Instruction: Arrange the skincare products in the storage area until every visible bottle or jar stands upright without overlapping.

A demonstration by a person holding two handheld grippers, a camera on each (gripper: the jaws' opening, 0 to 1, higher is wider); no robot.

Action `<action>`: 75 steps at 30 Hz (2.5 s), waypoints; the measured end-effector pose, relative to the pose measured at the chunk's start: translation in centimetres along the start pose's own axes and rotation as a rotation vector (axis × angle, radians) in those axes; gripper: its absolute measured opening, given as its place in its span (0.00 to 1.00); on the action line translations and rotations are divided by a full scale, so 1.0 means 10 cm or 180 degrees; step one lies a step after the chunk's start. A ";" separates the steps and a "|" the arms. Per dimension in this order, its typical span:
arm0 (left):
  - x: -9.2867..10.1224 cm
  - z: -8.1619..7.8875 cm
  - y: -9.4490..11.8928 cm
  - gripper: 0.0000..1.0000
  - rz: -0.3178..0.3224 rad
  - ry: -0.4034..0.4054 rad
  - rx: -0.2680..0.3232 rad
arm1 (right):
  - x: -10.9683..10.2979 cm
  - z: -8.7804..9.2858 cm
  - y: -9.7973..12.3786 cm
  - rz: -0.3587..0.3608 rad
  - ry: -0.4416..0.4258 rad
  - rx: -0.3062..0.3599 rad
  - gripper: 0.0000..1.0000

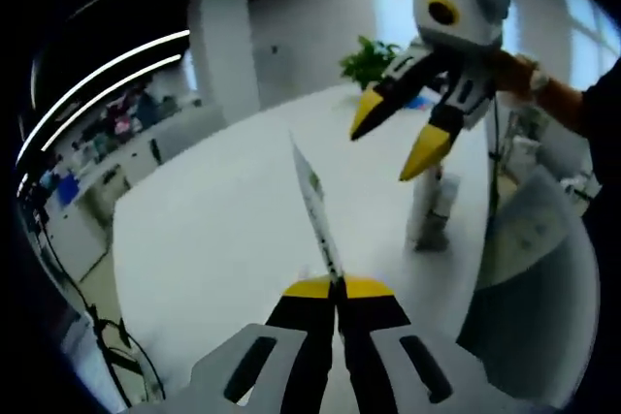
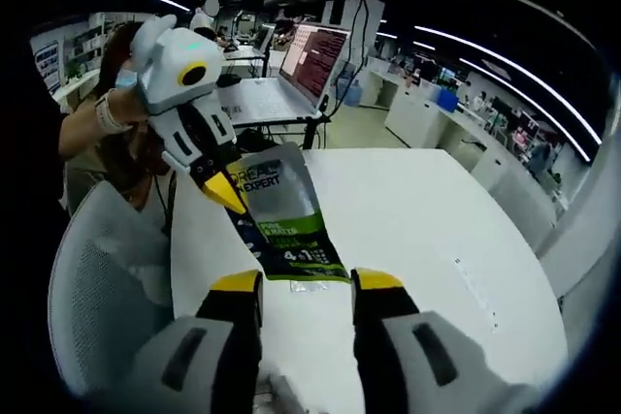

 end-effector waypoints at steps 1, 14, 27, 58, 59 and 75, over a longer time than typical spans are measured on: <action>0.03 0.01 0.01 0.00 0.0043 -0.0020 -0.0012 | -0.06 0.02 -0.01 -0.0018 -0.0008 -0.0008 0.37; 0.43 0.19 0.16 0.00 0.0447 -0.0324 -0.0208 | -0.64 0.25 -0.06 -0.0087 -0.0185 -0.0048 0.38; 0.80 0.30 0.19 0.00 0.1192 -0.0551 -0.0101 | -0.96 0.78 -0.10 -0.0037 -0.0496 -0.0337 0.32; 0.62 0.11 -0.08 0.02 0.1338 0.0513 0.0603 | -1.25 1.27 -0.03 -0.0056 -0.1093 -0.0427 0.02; 0.60 0.07 -0.09 0.06 0.1328 0.0590 0.0690 | -1.25 1.27 -0.02 -0.0068 -0.1112 -0.0395 0.01; 0.61 0.17 -0.48 0.16 0.1323 0.1626 0.0860 | -1.25 1.21 -0.11 -0.0349 -0.1806 0.0050 0.01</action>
Point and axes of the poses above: the point that each gripper's makers call its tool centre point, and the gripper's own axes: y roughly backward along the fingers, x roughly to its right, z roughly out of its underside, the point moved 2 cm from there along y, roughly backward along the fingers, and after that the axes turned 11 degrees about x, right-handed, at the moved point
